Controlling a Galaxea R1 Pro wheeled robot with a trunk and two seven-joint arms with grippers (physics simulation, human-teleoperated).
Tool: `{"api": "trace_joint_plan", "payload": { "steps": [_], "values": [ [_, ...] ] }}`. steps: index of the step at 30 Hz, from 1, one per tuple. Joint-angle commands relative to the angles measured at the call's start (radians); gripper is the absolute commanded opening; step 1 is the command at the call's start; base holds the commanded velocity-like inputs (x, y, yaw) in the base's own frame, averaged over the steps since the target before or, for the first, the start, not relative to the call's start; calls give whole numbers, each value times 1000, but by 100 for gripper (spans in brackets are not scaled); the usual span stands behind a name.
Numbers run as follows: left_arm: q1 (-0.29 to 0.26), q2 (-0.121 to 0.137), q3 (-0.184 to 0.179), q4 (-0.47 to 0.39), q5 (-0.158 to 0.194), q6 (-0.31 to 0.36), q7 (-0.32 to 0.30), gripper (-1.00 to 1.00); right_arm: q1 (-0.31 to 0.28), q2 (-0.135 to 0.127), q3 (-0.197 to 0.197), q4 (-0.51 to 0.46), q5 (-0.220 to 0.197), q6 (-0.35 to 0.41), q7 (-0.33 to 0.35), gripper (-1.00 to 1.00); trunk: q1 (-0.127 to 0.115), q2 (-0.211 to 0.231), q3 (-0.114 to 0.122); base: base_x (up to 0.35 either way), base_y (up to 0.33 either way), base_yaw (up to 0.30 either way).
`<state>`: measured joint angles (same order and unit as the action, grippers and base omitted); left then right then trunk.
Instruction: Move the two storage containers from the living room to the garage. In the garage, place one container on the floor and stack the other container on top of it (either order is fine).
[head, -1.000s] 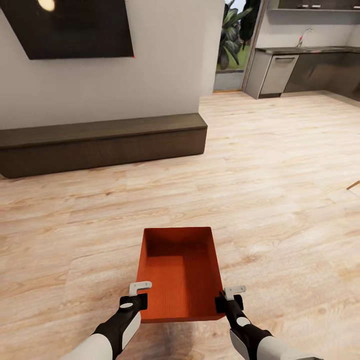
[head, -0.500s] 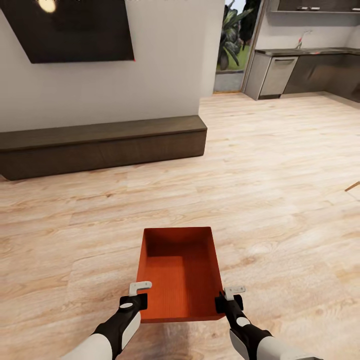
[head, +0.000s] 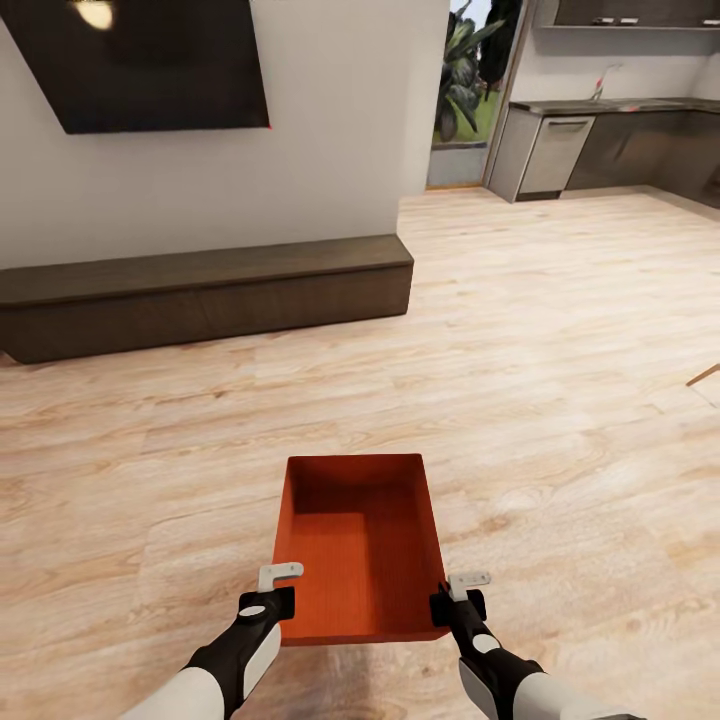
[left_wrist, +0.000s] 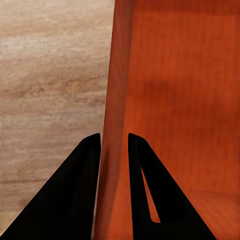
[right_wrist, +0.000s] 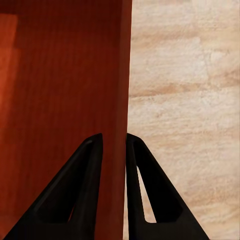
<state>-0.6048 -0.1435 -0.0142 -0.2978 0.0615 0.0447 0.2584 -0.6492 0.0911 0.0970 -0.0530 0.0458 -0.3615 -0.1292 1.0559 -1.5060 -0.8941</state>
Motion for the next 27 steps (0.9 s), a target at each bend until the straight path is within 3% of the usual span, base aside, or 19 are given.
{"api": "trace_joint_plan", "payload": {
  "steps": [1,27],
  "values": [
    [0,1,10,-3,-8,6,21,-100,-1,0,-47,-1,10,0,-10,-100,-4,7,3,0,0,0],
    [0,1,9,-1,-7,6,21,-100,-1,1,-48,-1,9,-3,-20,-100,-104,189,84,0,0,0]
  ]
}}
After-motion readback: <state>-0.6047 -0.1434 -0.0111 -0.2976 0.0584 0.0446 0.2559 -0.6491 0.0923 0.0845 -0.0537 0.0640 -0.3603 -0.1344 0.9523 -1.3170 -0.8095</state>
